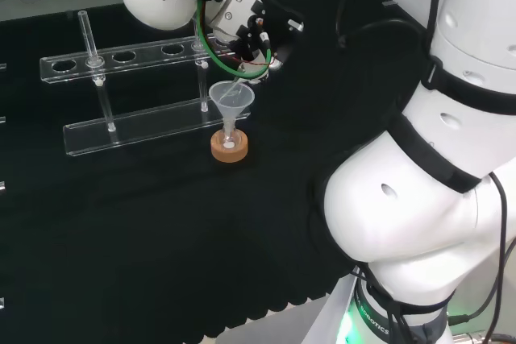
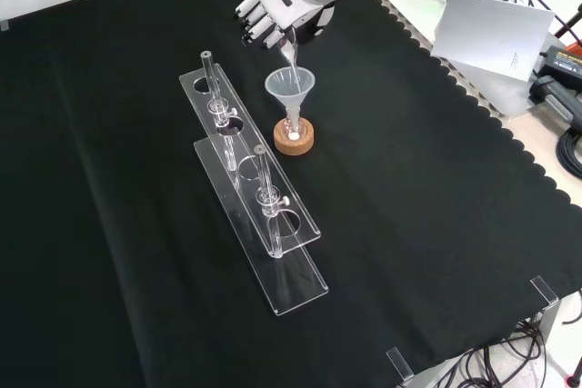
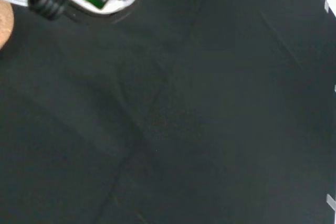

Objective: Pour all the NaCl from the weighing funnel into the round-bottom flask.

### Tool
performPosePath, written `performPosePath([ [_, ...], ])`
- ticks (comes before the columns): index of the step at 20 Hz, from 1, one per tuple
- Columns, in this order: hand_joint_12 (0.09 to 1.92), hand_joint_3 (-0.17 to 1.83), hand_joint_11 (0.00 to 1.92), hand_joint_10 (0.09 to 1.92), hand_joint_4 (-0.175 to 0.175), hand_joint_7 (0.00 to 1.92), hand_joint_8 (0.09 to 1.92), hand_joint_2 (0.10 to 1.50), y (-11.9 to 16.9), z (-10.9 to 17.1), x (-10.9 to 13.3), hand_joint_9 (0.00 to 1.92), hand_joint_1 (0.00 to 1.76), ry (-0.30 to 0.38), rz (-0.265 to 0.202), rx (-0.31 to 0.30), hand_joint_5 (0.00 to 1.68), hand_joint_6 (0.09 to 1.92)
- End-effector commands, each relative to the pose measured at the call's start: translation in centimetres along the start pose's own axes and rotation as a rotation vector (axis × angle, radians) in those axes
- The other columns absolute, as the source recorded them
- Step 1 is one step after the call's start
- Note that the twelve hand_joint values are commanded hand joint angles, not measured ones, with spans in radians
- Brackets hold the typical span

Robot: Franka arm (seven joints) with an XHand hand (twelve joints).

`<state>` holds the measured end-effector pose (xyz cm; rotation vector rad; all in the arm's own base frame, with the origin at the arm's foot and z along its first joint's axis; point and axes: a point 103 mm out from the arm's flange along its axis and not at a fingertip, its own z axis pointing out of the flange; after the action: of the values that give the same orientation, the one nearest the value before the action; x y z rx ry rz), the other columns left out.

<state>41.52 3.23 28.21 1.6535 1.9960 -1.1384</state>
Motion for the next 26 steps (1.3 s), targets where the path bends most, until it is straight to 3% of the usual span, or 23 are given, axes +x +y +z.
performPosePath([
  [1, 1.27, 0.62, 0.48, 0.51, 0.175, 0.49, 0.68, 0.69, 0.57, 1.23, -0.78, 0.75, 1.11, -0.024, 0.022, 0.046, 1.23, 0.73],
  [6, 1.27, 0.62, 0.48, 0.51, 0.175, 0.48, 0.68, 0.69, 0.55, 1.43, -1.01, 0.74, 1.11, -0.02, 0.025, 0.044, 1.23, 0.73],
  [26, 1.27, 0.62, 0.48, 0.52, 0.175, 0.48, 0.68, 0.69, 1.17, 0.8, -0.57, 0.74, 1.11, -0.127, 0.022, 0.059, 1.23, 0.73],
])
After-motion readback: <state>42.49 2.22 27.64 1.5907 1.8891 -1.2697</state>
